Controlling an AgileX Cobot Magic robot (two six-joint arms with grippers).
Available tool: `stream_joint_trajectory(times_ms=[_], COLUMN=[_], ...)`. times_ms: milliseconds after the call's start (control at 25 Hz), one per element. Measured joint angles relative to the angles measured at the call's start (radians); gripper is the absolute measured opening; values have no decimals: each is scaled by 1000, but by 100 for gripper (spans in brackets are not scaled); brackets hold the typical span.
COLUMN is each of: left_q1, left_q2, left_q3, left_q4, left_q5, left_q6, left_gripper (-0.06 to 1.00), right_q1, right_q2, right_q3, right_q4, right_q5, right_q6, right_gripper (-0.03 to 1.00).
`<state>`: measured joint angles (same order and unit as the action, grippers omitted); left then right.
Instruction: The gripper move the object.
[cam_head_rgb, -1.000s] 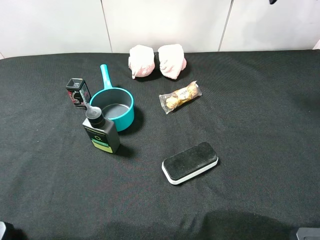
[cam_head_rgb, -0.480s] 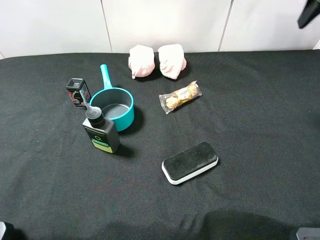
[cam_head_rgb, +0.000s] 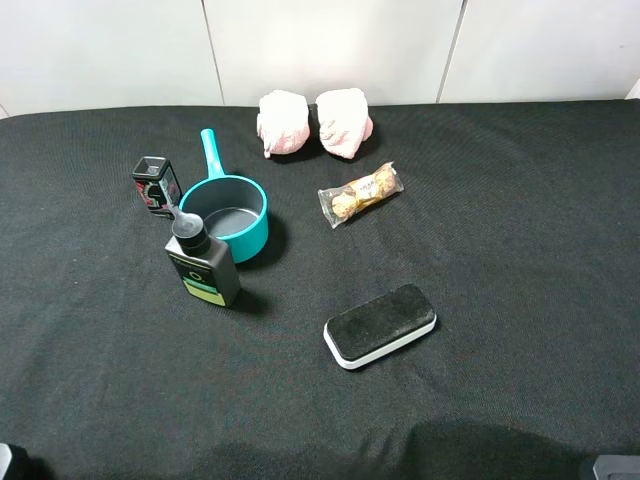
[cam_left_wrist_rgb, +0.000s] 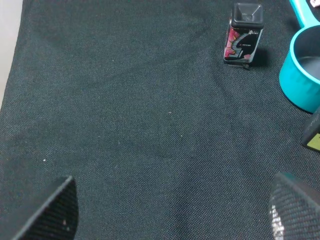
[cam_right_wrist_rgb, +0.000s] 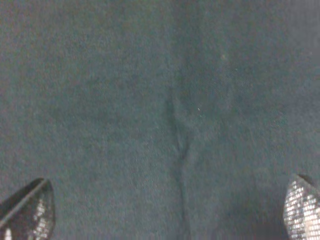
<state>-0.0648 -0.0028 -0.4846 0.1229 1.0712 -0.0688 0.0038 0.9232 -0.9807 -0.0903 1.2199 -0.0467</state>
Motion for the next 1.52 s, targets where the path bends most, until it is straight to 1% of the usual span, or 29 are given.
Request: stream_joint_trajectory(times_ms=[200, 320, 560, 760, 1040, 1280, 1520], left_q1=[0, 0, 0, 0, 0, 0, 0], left_q2=[0, 0, 0, 0, 0, 0, 0], left_q3=[0, 0, 0, 0, 0, 0, 0], left_q4=[0, 0, 0, 0, 0, 0, 0], left_q5=[0, 0, 0, 0, 0, 0, 0], left_q6=[0, 0, 0, 0, 0, 0, 0], left_gripper=[76, 76, 76, 76, 76, 76, 76], right_q1=[0, 0, 0, 0, 0, 0, 21], right_q2=[-259, -400, -612, -710, -789, -915, -929], right_q3=[148, 232, 351, 434, 446, 446, 447], right_q4=[-34, -33, -7, 42, 99, 105, 112], right_q5=[-1, -16, -61, -100, -109, -108, -105], right_q6=[2, 1, -15, -28, -89, -99, -110], right_gripper=[69, 69, 69, 69, 69, 69, 69])
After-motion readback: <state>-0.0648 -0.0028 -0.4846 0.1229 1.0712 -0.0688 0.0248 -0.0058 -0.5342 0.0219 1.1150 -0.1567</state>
